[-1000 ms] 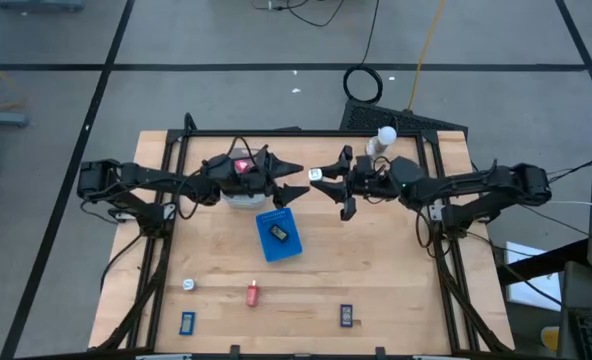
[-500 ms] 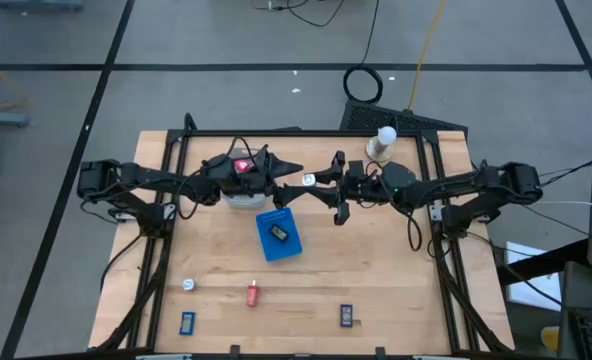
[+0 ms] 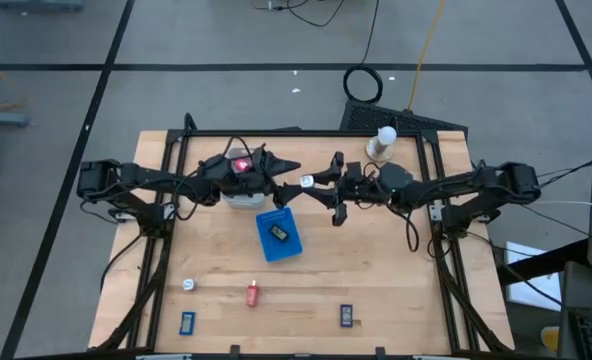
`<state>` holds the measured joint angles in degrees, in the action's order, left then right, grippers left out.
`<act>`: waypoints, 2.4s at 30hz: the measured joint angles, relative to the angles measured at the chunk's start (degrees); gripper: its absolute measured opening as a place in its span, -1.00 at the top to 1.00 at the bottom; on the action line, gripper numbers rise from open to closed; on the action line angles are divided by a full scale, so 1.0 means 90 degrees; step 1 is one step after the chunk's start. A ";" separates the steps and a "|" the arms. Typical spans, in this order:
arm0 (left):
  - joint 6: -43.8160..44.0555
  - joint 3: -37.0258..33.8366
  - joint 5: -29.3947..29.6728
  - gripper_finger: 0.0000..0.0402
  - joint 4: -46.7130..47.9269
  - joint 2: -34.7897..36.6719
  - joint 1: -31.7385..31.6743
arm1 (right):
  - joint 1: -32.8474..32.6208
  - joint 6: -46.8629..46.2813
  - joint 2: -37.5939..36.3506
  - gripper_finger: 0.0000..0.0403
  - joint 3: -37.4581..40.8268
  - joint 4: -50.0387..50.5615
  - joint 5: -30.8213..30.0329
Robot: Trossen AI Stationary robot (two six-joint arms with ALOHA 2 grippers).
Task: Pick & Place Office items
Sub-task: Put the green charger adapter into the gray bin
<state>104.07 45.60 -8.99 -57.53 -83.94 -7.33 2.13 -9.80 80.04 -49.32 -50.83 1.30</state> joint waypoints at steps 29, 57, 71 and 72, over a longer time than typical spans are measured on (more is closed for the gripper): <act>0.0024 0.0002 -0.0636 -0.98 0.0431 -0.0005 0.0158 | 0.0000 -0.0214 0.0511 0.38 0.0002 -0.0452 0.0014; -0.0123 0.0002 -0.0318 -0.98 0.0496 -0.0005 0.0102 | -0.0121 -0.0146 0.0506 0.38 0.0002 -0.0462 0.0029; -0.0059 0.0002 -0.0335 -0.82 0.0419 -0.0005 0.0104 | -0.0121 -0.0117 0.0506 0.38 0.0002 -0.0442 0.0029; -0.0044 0.0002 -0.0350 -0.76 0.0419 -0.0005 0.0104 | -0.0121 -0.0117 0.0506 0.38 0.0002 -0.0425 0.0029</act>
<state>103.67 45.63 -12.14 -53.76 -83.99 -6.39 1.04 -10.85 84.60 -49.30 -54.65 1.56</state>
